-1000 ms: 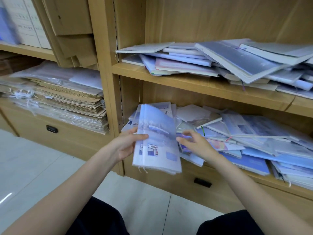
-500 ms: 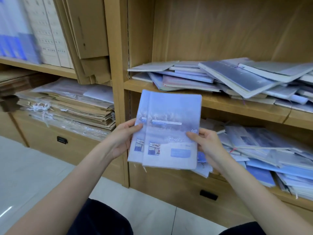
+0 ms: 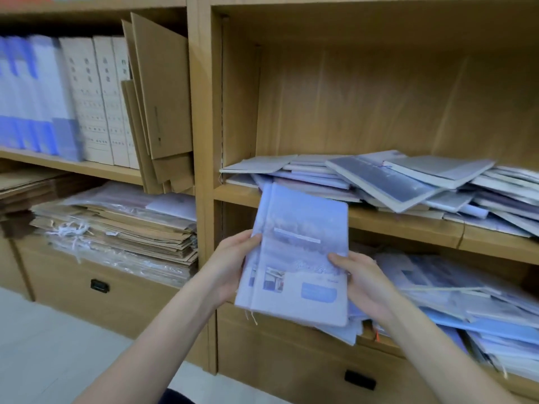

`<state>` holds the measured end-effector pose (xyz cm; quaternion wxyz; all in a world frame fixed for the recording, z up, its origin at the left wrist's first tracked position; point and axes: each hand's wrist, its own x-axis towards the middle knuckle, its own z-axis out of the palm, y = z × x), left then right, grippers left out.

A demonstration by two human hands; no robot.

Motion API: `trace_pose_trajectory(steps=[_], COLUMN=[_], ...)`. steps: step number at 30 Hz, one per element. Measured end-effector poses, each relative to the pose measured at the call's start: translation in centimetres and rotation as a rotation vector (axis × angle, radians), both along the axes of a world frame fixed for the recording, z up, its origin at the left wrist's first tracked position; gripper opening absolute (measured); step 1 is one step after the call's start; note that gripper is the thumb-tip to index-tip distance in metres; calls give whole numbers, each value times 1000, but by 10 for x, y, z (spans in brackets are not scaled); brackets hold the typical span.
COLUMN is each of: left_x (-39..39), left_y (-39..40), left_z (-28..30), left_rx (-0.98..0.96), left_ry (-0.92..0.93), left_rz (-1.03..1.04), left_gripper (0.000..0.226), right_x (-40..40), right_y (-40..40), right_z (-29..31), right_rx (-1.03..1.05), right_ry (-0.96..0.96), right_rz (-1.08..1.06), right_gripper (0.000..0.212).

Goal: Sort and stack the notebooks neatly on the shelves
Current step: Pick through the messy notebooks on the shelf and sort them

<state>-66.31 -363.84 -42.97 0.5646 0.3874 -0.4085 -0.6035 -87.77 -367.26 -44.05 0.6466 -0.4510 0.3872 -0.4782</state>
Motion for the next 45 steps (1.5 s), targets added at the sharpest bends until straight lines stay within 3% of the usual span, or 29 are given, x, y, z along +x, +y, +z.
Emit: trace_pose_trajectory(steps=[4,8,12,15,17,18,20,22,24,26,28,29,31,33,37,38,41,43,45], left_x=[10,22,37,44,45,45,44,43,38,32,29,27,26,25,37,44,67,79,83], left_y=[10,17,20,9,-2,-5,-7,-9,-15,-26,-45,-55,-78,-101,-138,-147,-167,-177,-182], left_z=[10,31,55,64,67,71,79,90,98,102,105,109,117,131,140,134,101,76,55], left_rx=[-77,-195,-322,-393,-333,-227,-29,-47,-109,-151,-208,-234,-255,-236,-203,-242,-438,-488,-527], left_ry=[-151,-240,-267,-248,-203,-96,186,317,342,315,290,254,157,111,305,200,-607,-882,-1024], left_rz=[-11,-99,-118,0,118,126,-18,-117,-126,-84,-34,-8,54,101,34,63,439,542,537], left_gripper=[29,46,54,51,32,22,37,42,40,41,33,27,19,15,32,33,39,59,75], right_x=[4,11,15,21,25,26,25,24,23,18,12,9,10,22,49,54,71,88,103], right_y=[-1,-5,-14,-14,-13,-13,-16,-18,-27,-39,-50,-56,-65,-86,-140,-153,-182,-199,-215], right_z=[5,25,59,93,116,127,141,150,153,151,149,148,151,163,185,187,188,180,166], right_rx=[24,11,-73,-455,-794,-938,-1175,-1281,-1281,-1108,-691,-445,-200,-173,-190,-184,-180,-160,-126], right_ry=[28,52,-42,47,199,273,410,490,560,592,258,53,-125,-137,-174,-163,-63,39,122], right_rz=[0,-13,95,28,-115,-168,-217,-247,-311,-425,-354,-197,88,151,12,3,13,-9,-38], right_gripper=[28,28,58,36,28,26,20,17,19,28,28,29,41,38,42,40,28,21,29])
